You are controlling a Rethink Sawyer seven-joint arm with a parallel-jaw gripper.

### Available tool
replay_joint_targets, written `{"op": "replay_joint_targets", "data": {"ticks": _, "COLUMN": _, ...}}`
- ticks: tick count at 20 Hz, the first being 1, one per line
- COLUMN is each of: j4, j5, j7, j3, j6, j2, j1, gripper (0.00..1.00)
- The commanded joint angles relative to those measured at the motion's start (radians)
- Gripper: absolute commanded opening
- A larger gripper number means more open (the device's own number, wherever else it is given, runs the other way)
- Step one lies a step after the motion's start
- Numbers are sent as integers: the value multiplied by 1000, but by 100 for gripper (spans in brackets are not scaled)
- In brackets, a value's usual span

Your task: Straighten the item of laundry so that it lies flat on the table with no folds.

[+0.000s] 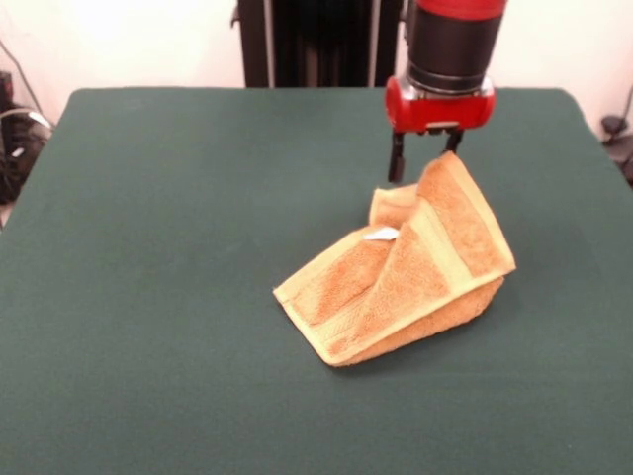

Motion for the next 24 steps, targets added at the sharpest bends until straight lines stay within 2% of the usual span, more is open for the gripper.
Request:
{"op": "replay_joint_targets", "data": {"ticks": 1, "j4": 60, "j5": 36, "j7": 186, "j3": 123, "j6": -77, "j2": 9, "j1": 15, "gripper": 100}}
{"op": "replay_joint_targets", "data": {"ticks": 17, "j4": 65, "j5": 37, "j7": 211, "j3": 99, "j6": -115, "j2": 24, "j1": 33, "gripper": 100}}
{"op": "replay_joint_targets", "data": {"ticks": 24, "j4": 76, "j5": 27, "j7": 219, "j3": 101, "j6": -185, "j2": 25, "j1": 31, "gripper": 100}}
